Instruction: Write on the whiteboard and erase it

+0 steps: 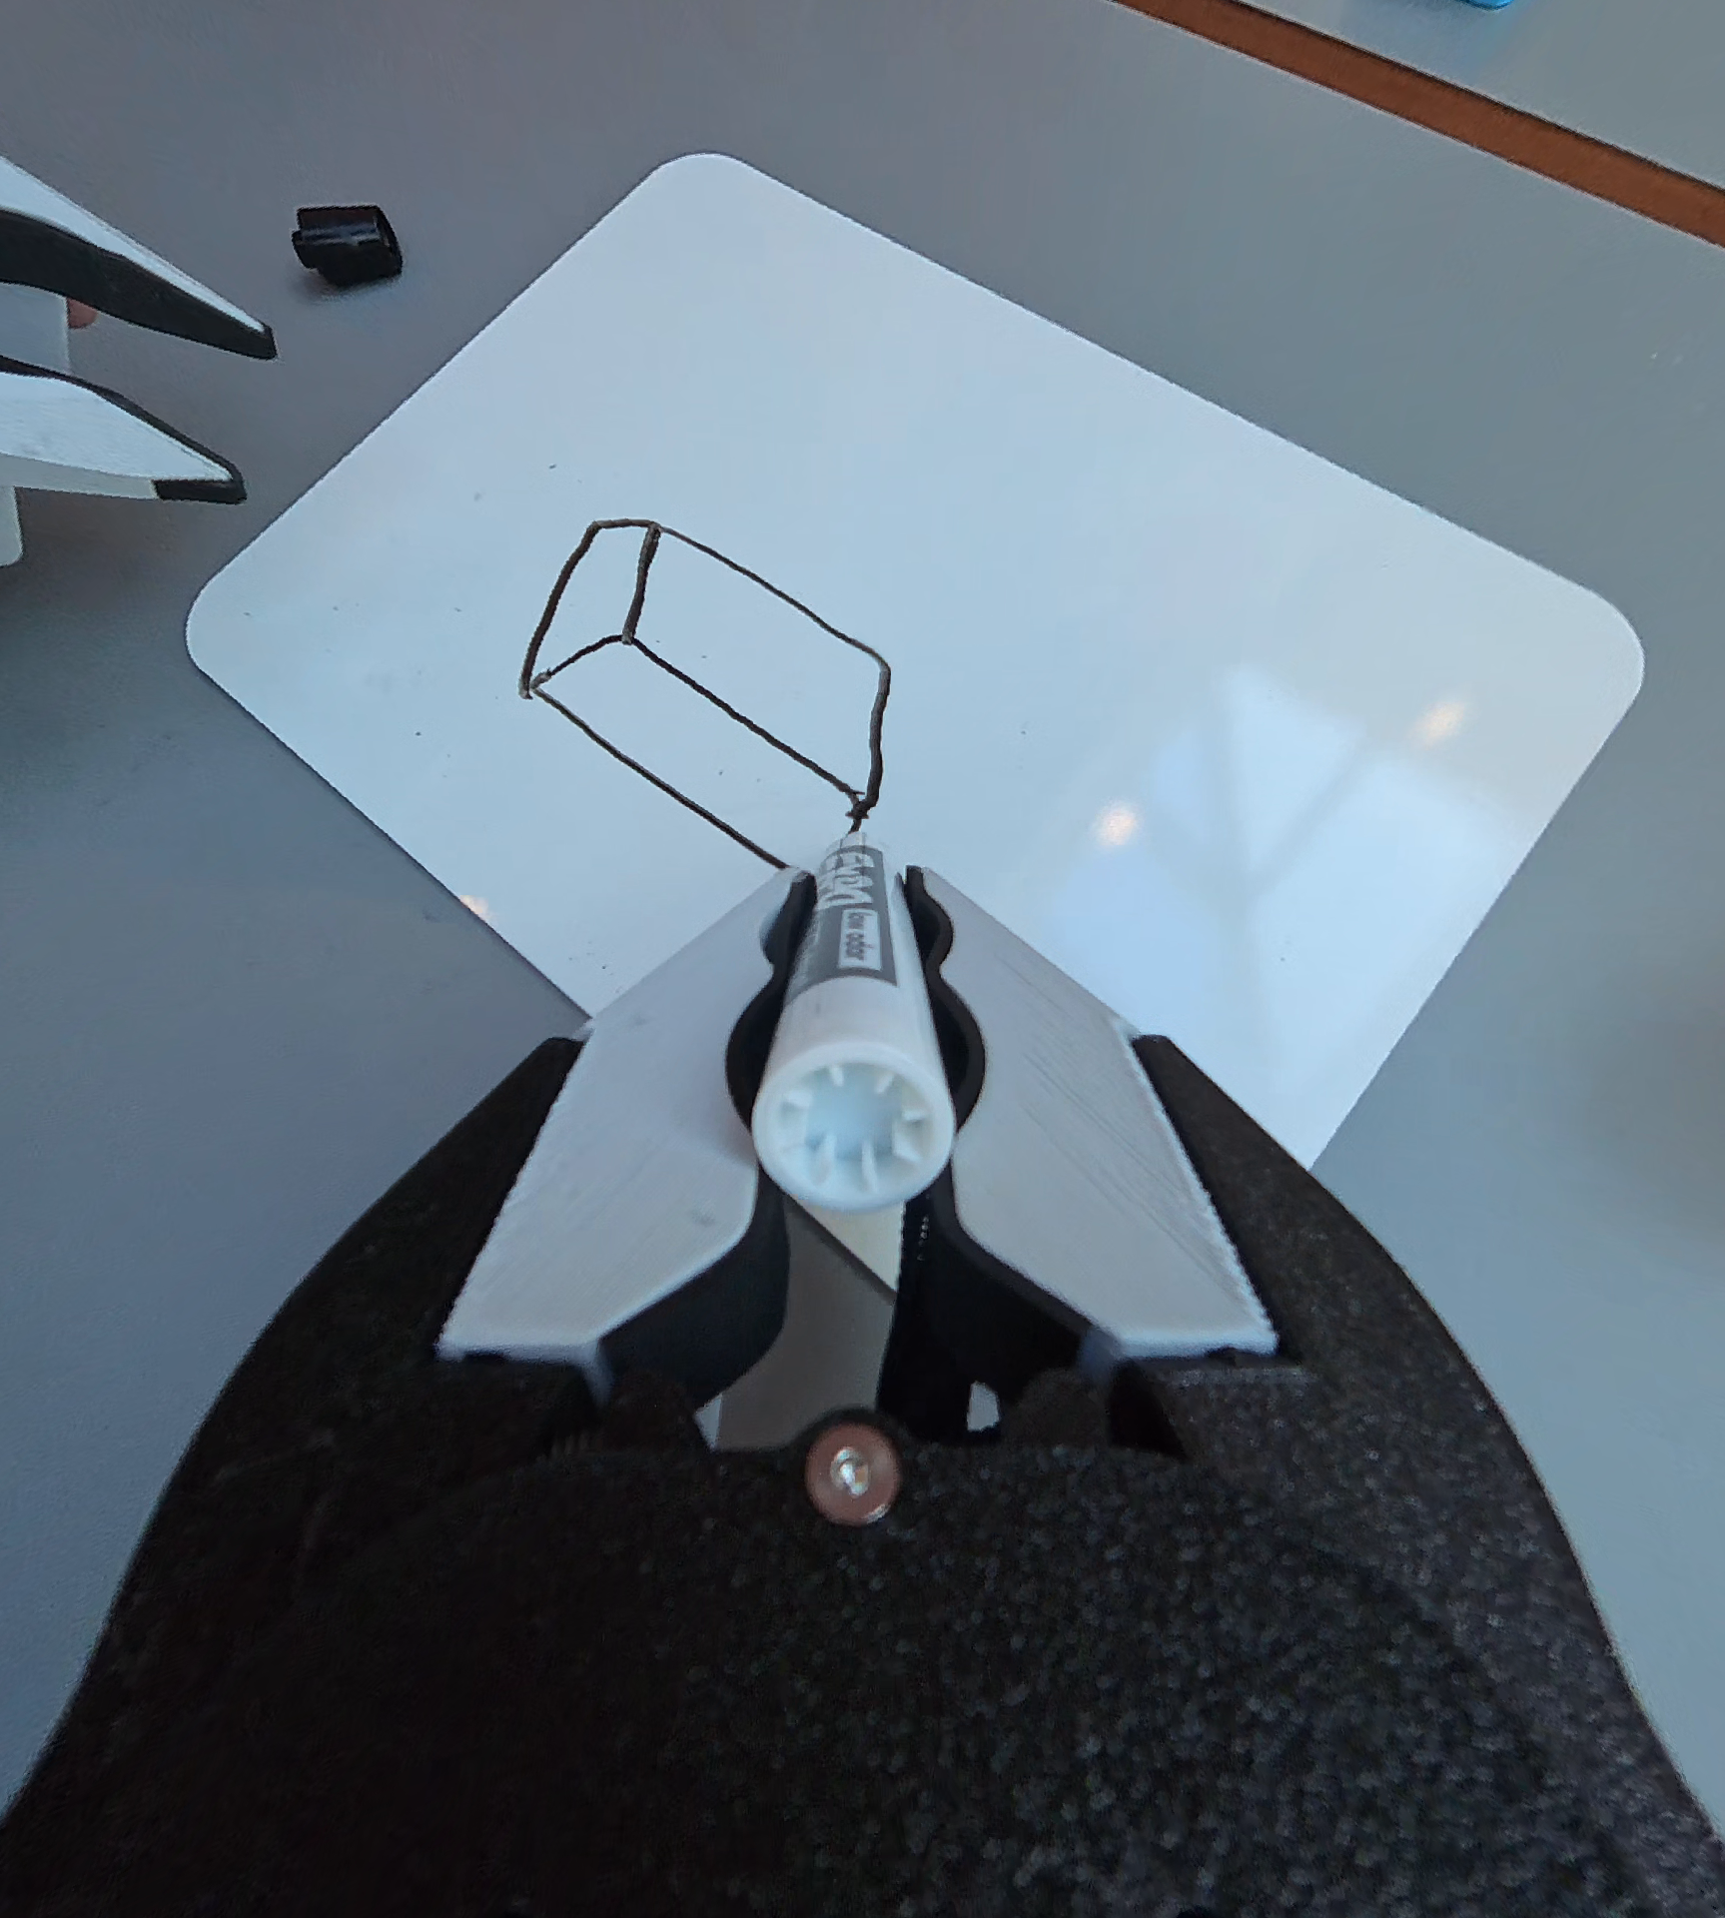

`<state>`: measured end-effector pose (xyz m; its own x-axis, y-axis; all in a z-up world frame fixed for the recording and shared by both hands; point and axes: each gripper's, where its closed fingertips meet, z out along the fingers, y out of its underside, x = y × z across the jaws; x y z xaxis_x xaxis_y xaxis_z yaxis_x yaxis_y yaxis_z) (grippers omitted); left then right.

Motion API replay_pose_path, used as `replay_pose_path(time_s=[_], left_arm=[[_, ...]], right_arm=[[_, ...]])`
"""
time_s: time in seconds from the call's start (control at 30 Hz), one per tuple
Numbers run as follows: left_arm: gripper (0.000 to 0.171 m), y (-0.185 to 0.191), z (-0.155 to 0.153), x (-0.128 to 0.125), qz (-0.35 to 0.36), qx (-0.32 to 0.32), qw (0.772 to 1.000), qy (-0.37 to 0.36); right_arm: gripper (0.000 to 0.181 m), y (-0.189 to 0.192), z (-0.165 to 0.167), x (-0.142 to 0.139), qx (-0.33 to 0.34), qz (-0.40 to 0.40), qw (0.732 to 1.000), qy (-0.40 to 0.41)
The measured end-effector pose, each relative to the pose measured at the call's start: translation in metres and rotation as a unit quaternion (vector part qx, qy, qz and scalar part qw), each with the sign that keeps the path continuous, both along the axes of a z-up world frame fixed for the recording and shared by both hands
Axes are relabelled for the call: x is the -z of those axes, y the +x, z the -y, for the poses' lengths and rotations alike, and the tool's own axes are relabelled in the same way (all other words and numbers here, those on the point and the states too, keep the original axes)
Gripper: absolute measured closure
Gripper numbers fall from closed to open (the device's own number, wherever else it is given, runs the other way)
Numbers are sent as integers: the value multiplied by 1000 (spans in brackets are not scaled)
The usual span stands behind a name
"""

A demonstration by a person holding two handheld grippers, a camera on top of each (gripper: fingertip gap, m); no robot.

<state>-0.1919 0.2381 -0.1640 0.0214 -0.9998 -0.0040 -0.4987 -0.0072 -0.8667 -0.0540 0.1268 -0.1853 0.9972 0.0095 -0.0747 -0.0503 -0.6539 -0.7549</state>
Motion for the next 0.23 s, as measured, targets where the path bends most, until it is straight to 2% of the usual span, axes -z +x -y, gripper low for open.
replay_pose_path(time_s=[0.23], left_arm=[[136, -1, 0, 0, -2, 0, 1000, 3]], right_arm=[[163, 1, -15, -4, -25, 19, 999, -28]])
